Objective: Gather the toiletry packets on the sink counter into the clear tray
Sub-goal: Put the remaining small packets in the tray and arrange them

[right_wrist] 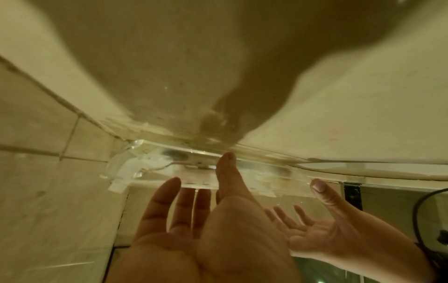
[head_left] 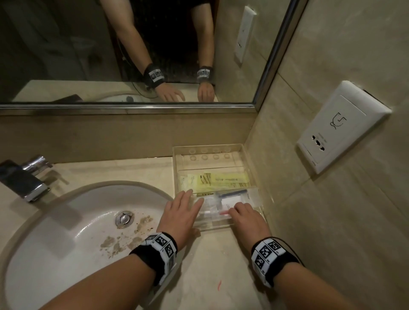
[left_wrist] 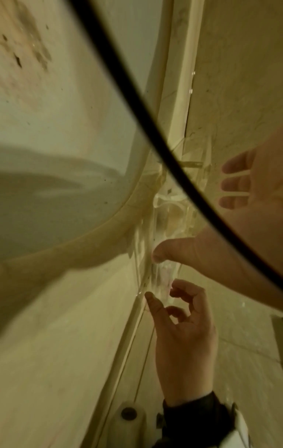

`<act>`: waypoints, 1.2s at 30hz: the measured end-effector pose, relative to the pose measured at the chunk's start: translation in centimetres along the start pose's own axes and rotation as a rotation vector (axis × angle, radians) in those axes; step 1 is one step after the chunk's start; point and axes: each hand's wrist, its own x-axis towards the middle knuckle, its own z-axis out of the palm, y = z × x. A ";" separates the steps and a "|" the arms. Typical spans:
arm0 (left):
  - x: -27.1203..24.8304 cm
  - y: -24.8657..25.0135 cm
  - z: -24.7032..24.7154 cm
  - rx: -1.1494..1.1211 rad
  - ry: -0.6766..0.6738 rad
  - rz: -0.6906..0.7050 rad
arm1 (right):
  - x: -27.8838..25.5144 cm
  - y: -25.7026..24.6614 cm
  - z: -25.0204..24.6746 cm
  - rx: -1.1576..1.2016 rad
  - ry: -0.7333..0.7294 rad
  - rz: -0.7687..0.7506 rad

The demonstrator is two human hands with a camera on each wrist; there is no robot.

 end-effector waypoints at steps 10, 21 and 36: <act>2.1 -1.7 0.0 -0.030 -0.048 -0.060 | 2.9 1.3 -1.6 -0.012 -0.101 0.065; 4.2 -1.5 -0.9 0.127 0.046 -0.054 | 5.2 2.2 -0.9 0.011 -0.152 0.048; 5.9 -1.2 -1.4 0.125 0.081 -0.004 | 8.1 2.9 -2.2 -0.070 -0.079 0.021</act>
